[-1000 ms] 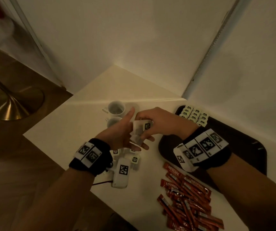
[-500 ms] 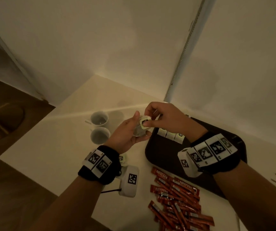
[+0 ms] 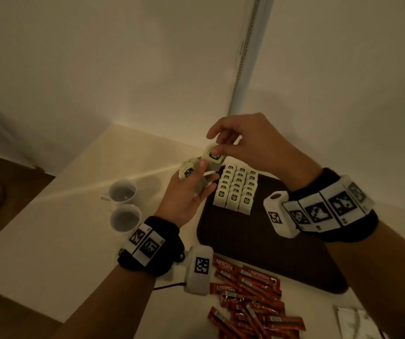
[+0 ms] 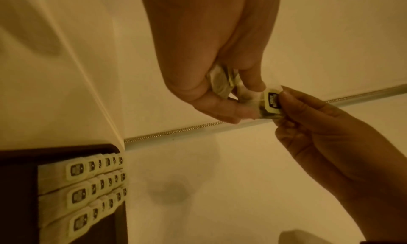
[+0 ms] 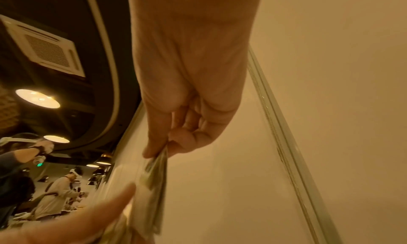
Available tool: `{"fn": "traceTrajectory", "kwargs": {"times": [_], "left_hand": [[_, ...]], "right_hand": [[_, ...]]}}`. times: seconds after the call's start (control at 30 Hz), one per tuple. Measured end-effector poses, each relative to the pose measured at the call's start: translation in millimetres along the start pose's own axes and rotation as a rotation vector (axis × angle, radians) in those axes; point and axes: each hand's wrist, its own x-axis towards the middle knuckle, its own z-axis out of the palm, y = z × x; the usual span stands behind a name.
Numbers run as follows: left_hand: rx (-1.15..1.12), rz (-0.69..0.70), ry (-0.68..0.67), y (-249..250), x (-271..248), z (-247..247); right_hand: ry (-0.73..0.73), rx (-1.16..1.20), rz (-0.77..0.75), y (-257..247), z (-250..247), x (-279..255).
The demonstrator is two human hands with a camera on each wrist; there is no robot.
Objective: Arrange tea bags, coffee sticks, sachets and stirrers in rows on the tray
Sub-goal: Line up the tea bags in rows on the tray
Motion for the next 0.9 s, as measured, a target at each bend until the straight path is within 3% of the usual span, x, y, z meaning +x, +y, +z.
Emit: {"fn": "traceTrajectory", "kwargs": {"times": [0.27, 0.53, 0.73, 0.9], "left_hand": [[-0.167, -0.081, -0.090, -4.2, 1.2, 22.8], [-0.316, -0.068, -0.087, -2.7, 4.9, 29.8], [-0.200, -0.059, -0.135, -4.0, 1.2, 30.3], [-0.193, -0.082, -0.153, -6.0, -3.1, 35.0]], "right_hand": [[-0.023, -0.192, -0.053, -19.6, -16.1, 15.4], [0.031, -0.157, -0.009, -15.9, -20.0, 13.2], [0.091, -0.277, -0.003, -12.6, -16.9, 11.1], [0.113, -0.243, 0.006, -10.7, -14.8, 9.2]]}}
